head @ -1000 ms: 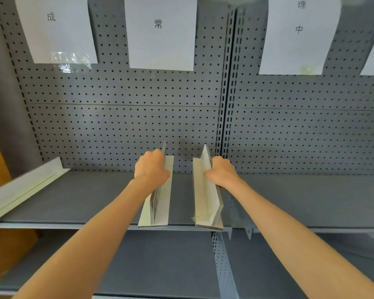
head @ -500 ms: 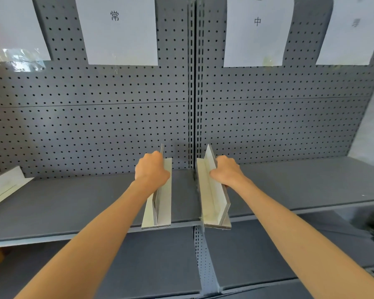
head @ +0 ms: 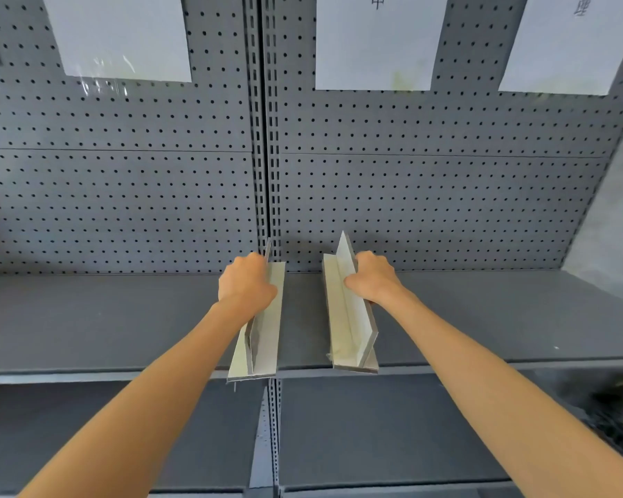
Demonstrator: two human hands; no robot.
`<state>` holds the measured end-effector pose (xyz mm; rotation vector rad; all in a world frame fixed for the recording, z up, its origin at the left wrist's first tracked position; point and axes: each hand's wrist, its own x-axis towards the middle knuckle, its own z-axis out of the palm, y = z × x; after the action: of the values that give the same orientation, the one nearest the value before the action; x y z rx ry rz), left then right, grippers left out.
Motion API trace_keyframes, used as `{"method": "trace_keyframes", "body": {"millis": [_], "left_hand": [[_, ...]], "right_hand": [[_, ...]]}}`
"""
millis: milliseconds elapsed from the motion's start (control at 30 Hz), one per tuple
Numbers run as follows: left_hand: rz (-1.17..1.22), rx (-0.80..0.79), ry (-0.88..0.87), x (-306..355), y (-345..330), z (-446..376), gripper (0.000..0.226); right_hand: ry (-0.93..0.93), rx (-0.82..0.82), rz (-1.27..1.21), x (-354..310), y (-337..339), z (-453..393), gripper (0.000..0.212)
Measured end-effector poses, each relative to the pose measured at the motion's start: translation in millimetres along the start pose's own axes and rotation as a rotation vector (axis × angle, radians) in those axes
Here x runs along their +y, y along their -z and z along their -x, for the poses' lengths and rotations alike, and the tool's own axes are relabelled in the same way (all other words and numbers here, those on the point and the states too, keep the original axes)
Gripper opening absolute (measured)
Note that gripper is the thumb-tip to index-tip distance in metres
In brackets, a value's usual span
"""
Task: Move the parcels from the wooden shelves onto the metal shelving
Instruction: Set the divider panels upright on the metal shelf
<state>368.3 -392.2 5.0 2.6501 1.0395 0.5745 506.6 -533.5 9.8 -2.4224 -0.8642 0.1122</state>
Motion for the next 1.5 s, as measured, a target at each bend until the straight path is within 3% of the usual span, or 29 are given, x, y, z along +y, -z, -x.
{"method": "trace_keyframes", "body": {"millis": [267,533,767,967,1167,1300,1400,1500], "left_hand": [[-0.082,0.002,0.091,15.2,-30.4,6.7,0.027],[-0.097,-0.010,0.119,13.4,-33.3,-0.6,0.028],[-0.103,-0.020,0.108,8.9,-32.7,-8.1,0.029],[-0.109,-0.014,0.089,3.5,-32.5,-14.1,0.038],[-0.186,-0.045,0.087,4.0,-35.0,-16.7,0.040],[-0.329,-0.036,0.061,6.4,-32.0,-15.2,0.029],[-0.430,0.020,0.039,15.1,-25.5,-12.9,0.011],[-0.427,0.046,-0.031,31.5,-22.9,-14.8,0.021]], "right_hand": [[0.085,-0.062,-0.009,38.8,7.6,-15.5,0.030],[0.103,-0.081,-0.062,48.3,3.8,-24.4,0.027],[0.095,-0.077,-0.047,49.2,8.5,-24.1,0.037],[0.063,-0.044,-0.040,47.8,7.9,-21.5,0.034],[0.009,-0.034,-0.006,53.4,6.4,-13.0,0.015],[-0.025,-0.019,0.050,63.4,16.5,-4.0,0.029],[-0.046,0.005,0.078,73.7,27.1,-0.2,0.026],[-0.070,0.026,0.093,87.6,40.8,3.3,0.025]]}}
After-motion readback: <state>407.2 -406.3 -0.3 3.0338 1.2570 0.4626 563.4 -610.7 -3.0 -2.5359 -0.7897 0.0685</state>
